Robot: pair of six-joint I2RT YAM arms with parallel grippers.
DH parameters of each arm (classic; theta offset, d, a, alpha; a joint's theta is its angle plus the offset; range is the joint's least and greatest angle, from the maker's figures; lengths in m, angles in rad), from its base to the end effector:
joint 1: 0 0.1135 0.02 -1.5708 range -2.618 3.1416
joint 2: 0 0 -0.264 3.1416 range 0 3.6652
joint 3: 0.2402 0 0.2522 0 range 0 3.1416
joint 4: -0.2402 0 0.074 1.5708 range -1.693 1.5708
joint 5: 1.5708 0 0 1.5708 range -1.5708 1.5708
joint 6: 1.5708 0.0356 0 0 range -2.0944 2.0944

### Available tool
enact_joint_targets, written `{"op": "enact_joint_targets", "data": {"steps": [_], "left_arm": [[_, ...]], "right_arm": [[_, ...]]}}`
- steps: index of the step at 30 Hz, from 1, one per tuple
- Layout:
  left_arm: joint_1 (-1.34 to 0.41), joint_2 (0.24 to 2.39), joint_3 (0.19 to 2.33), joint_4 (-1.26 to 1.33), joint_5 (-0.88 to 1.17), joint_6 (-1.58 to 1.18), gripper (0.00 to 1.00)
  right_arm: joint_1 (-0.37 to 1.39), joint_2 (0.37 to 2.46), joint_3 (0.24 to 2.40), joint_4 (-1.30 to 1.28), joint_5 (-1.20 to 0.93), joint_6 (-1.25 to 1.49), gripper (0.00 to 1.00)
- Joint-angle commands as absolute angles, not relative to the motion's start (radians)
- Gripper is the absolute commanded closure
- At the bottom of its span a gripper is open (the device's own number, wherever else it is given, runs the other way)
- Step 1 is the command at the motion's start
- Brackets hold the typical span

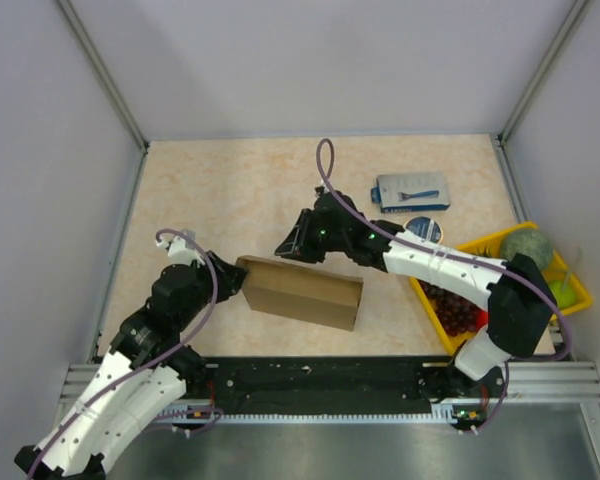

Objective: Fold the paper box

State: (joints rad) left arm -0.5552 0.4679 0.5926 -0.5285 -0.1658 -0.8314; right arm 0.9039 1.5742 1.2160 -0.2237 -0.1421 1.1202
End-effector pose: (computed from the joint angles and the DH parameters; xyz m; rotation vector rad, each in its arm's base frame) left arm 0.1053 -0.0584 0.2797 -0.3919 2.0064 -0.7308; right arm 0.2203 0.2880 0.2878 0.1715 2.4529 1.2159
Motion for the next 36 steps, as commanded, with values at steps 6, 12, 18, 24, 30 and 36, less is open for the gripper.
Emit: {"op": "enact_joint_targets", "data": {"steps": [6, 12, 18, 24, 30, 36], "left_arm": [[-0.555, 0.361, 0.716, -0.802, 0.058, -0.735, 0.3], [-0.555, 0.478, 0.991, -0.908, 0.025, -0.657, 0.18], [-0.552, 0.79, 1.184, -0.891, -0.098, -0.574, 0.17], [-0.356, 0.859, 1.076, -0.715, 0.096, -0.462, 0.18], [-0.285, 0.801, 0.875, -0.586, 0.315, -0.528, 0.33], [-0.285, 0.723, 0.762, -0.491, 0.359, -0.597, 0.33]], "right_arm": [[0.914, 1.48, 1.19, -0.075, -0.193, 0.91, 0.74], [0.916, 1.448, 1.184, -0.087, -0.23, 0.675, 0.66], [0.945, 1.44, 1.224, -0.185, -0.189, 0.454, 0.52], [0.985, 1.437, 1.23, -0.239, -0.12, 0.325, 0.43], [1.015, 1.422, 1.215, -0.258, -0.034, 0.288, 0.43], [1.017, 1.44, 1.275, -0.336, 0.058, 0.304, 0.39]]}}
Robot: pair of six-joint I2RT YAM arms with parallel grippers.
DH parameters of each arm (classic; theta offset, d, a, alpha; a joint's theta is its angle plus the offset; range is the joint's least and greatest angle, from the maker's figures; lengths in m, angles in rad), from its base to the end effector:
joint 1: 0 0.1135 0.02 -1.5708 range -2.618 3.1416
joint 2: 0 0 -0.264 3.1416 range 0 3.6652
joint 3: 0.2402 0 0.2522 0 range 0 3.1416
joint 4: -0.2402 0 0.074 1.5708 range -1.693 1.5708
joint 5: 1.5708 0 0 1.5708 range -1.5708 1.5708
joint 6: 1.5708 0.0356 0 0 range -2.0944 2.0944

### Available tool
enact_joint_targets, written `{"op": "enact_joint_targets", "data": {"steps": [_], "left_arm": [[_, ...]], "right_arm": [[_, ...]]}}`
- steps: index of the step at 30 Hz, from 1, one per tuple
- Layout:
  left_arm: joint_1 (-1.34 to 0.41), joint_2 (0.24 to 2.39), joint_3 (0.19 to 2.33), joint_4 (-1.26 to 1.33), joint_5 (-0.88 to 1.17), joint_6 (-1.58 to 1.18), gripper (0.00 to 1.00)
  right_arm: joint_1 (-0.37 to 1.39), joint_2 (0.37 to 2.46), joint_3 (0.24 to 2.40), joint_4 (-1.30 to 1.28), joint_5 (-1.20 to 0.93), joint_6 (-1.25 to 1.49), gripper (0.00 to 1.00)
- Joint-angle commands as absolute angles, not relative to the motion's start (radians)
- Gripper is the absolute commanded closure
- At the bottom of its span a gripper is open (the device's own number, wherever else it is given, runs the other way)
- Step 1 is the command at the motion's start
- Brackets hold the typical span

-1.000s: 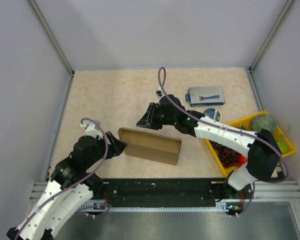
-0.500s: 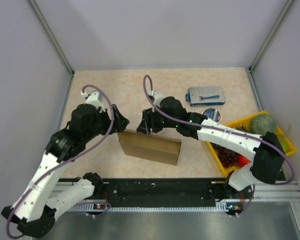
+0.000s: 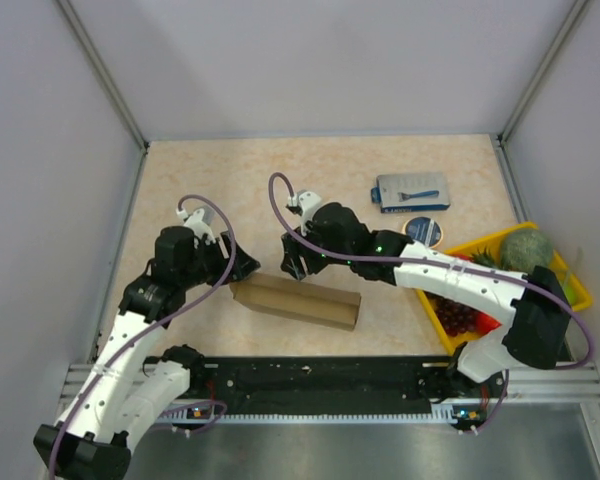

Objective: Fold the paper box

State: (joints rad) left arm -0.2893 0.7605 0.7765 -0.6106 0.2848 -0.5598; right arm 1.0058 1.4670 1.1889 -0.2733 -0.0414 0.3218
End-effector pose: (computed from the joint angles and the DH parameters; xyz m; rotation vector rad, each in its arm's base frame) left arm 0.1527 -0.0559 0.2988 -0.1332 2.2442 -0.7831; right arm 0.1797 0.2863 0.3091 -0.7742 2.0976 0.8064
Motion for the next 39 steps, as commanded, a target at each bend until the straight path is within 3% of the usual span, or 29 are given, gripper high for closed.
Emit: {"op": "enact_joint_targets", "data": {"steps": [1, 5, 7, 11, 17, 21, 27, 39], "left_arm": [[-0.285, 0.724, 0.771, -0.503, 0.342, -0.592, 0.32], [-0.284, 0.738, 0.813, -0.568, 0.316, -0.565, 0.27], [-0.285, 0.738, 0.804, -0.561, 0.314, -0.569, 0.27], [-0.285, 0.747, 0.773, -0.529, 0.319, -0.58, 0.28], [-0.285, 0.788, 0.762, -0.5, 0.337, -0.581, 0.3], [-0.285, 0.79, 0.755, -0.486, 0.344, -0.577, 0.3], [-0.285, 0.799, 0.735, -0.465, 0.354, -0.578, 0.3], [-0.285, 0.788, 0.69, -0.434, 0.341, -0.586, 0.34]], "right_arm": [[1.017, 1.439, 1.293, -0.363, 0.08, 0.31, 0.37], [0.97, 1.433, 1.461, -0.614, 0.2, 0.395, 0.22], [0.928, 1.422, 1.5, -0.785, 0.199, 0.46, 0.2], [0.757, 1.213, 1.354, -0.821, -0.039, 0.615, 0.14], [0.634, 0.979, 1.154, -0.825, -0.303, 0.748, 0.06], [0.534, 0.864, 1.043, -0.805, -0.417, 0.902, 0.06], [0.529, 0.831, 0.902, -0.709, -0.55, 1.133, 0.07], [0.54, 0.839, 0.743, -0.522, -0.649, 1.298, 0.24]]}}
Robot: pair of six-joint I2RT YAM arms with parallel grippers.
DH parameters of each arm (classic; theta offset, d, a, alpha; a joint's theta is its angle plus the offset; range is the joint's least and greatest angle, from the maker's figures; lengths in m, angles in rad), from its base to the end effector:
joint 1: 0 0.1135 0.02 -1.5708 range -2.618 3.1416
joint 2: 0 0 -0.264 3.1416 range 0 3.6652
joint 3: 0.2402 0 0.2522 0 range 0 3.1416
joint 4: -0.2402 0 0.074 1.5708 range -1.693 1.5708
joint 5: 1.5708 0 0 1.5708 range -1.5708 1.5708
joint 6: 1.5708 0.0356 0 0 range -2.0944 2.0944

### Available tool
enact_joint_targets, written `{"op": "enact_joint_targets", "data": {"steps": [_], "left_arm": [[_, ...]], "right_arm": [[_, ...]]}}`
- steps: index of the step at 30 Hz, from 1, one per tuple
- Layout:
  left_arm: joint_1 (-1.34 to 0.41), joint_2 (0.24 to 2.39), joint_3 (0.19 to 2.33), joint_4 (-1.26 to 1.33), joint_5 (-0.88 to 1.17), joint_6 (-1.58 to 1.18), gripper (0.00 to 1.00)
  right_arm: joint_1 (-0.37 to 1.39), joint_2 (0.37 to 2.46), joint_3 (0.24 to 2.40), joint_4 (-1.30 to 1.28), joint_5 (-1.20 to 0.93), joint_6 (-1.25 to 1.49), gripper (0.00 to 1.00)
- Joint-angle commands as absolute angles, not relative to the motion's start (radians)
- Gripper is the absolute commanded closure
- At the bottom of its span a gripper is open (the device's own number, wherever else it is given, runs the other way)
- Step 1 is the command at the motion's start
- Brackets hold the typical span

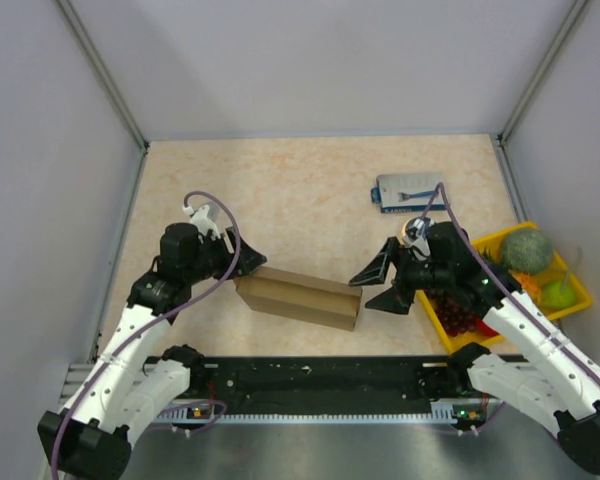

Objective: Fold the paper box

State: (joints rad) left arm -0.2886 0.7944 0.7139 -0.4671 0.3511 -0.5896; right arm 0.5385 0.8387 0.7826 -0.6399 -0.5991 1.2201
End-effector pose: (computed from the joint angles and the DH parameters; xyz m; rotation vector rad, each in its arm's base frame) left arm 0.1650 -0.0618 0.2860 -0.1133 2.2091 -0.8788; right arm 0.1364 0.1048 0.2897 0.5216 2.6080 1.4666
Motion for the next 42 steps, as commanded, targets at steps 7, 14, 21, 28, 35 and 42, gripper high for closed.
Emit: {"op": "enact_joint_targets", "data": {"steps": [7, 14, 21, 28, 35, 42], "left_arm": [[-0.285, 0.778, 0.638, -0.364, 0.35, -0.62, 0.44], [-0.285, 0.773, 0.581, -0.341, 0.331, -0.627, 0.51], [-0.285, 0.733, 0.558, -0.348, 0.305, -0.64, 0.54], [-0.285, 0.655, 0.499, -0.322, 0.279, -0.663, 0.54], [-0.285, 0.686, 0.526, -0.333, 0.273, -0.67, 0.55], [-0.287, 0.693, 0.525, -0.333, 0.253, -0.672, 0.55]], "right_arm": [[0.56, 0.839, 0.709, -0.479, -0.623, 1.325, 0.4], [0.587, 0.848, 0.68, -0.476, -0.574, 1.259, 0.49], [0.591, 0.851, 0.8, -0.584, -0.555, 1.002, 0.35], [0.707, 0.946, 1.173, -0.789, -0.325, 0.679, 0.25], [0.943, 1.052, 1.097, -0.392, -0.474, 0.834, 0.39], [0.956, 1.065, 0.832, 0.024, -0.607, 1.083, 0.71]]}}
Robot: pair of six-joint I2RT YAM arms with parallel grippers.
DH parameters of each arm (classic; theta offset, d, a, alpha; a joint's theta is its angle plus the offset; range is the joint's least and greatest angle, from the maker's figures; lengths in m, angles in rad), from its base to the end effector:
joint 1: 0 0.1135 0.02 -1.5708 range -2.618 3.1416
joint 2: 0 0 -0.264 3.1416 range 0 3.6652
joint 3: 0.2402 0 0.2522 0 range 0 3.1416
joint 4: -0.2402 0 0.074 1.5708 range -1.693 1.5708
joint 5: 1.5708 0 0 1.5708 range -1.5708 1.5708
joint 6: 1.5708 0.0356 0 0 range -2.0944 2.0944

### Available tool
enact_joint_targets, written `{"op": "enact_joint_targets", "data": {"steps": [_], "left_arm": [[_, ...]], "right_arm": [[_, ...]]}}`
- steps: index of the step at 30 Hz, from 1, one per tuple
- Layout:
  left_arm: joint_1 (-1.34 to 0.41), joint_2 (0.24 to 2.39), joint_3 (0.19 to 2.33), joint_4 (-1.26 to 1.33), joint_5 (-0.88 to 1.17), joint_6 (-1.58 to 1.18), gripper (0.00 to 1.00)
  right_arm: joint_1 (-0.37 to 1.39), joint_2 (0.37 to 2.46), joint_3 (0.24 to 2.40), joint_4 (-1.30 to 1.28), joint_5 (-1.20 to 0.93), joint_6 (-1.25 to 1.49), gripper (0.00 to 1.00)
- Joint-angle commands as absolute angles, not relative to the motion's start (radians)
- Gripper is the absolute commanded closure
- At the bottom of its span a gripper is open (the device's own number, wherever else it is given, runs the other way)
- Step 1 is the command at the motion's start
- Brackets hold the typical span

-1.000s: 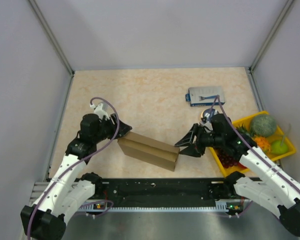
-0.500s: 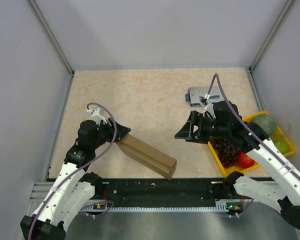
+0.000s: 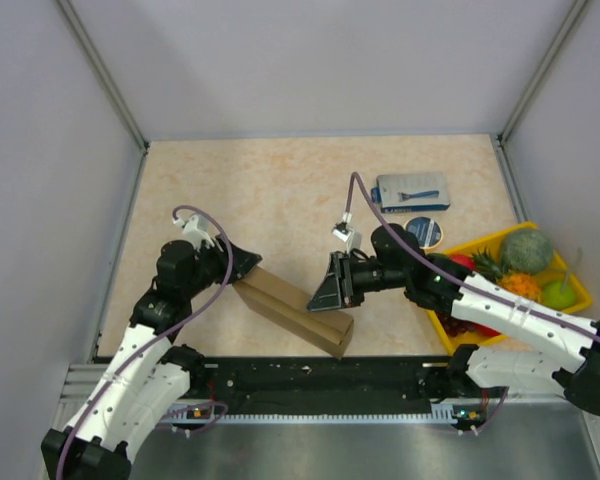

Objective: Fold the paper box

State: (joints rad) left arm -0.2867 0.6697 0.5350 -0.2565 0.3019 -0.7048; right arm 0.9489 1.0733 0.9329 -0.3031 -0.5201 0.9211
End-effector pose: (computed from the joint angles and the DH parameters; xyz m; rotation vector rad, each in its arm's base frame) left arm 0.1540 -0.0564 0.2628 -0.2219 2.0540 -0.9293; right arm 0.1253 0.2051 0.3256 -0.4317 2.3654 1.5805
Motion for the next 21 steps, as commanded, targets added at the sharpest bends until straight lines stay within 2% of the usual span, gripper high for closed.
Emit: {"op": "enact_joint_targets", "data": {"steps": [1, 4, 6, 7, 10, 15, 17, 20, 21], "left_arm": [[-0.287, 0.696, 0.523, -0.333, 0.253, -0.672, 0.55], [-0.287, 0.701, 0.526, -0.328, 0.253, -0.67, 0.55], [-0.287, 0.704, 0.528, -0.328, 0.255, -0.667, 0.55], [-0.287, 0.706, 0.528, -0.33, 0.255, -0.669, 0.55], [-0.287, 0.699, 0.529, -0.336, 0.258, -0.666, 0.55], [-0.287, 0.689, 0.535, -0.351, 0.253, -0.655, 0.53], [-0.287, 0.689, 0.548, -0.367, 0.253, -0.649, 0.49], [-0.285, 0.692, 0.575, -0.397, 0.23, -0.612, 0.41], [-0.285, 0.692, 0.587, -0.408, 0.219, -0.603, 0.39]], "right_arm": [[0.957, 1.066, 0.806, 0.052, -0.61, 1.098, 0.73], [0.956, 1.071, 0.704, 0.126, -0.604, 1.121, 0.75], [0.951, 1.089, 0.698, 0.075, -0.575, 1.047, 0.76], [0.948, 1.092, 0.718, -0.046, -0.56, 1.004, 0.77], [0.943, 1.085, 0.81, -0.147, -0.531, 0.919, 0.77], [0.962, 1.072, 0.917, -0.18, -0.572, 0.923, 0.75], [0.966, 1.052, 0.89, -0.123, -0.586, 0.951, 0.74], [0.969, 1.019, 0.728, -0.008, -0.617, 1.047, 0.74], [0.969, 1.012, 0.631, 0.109, -0.627, 1.104, 0.75]]}}
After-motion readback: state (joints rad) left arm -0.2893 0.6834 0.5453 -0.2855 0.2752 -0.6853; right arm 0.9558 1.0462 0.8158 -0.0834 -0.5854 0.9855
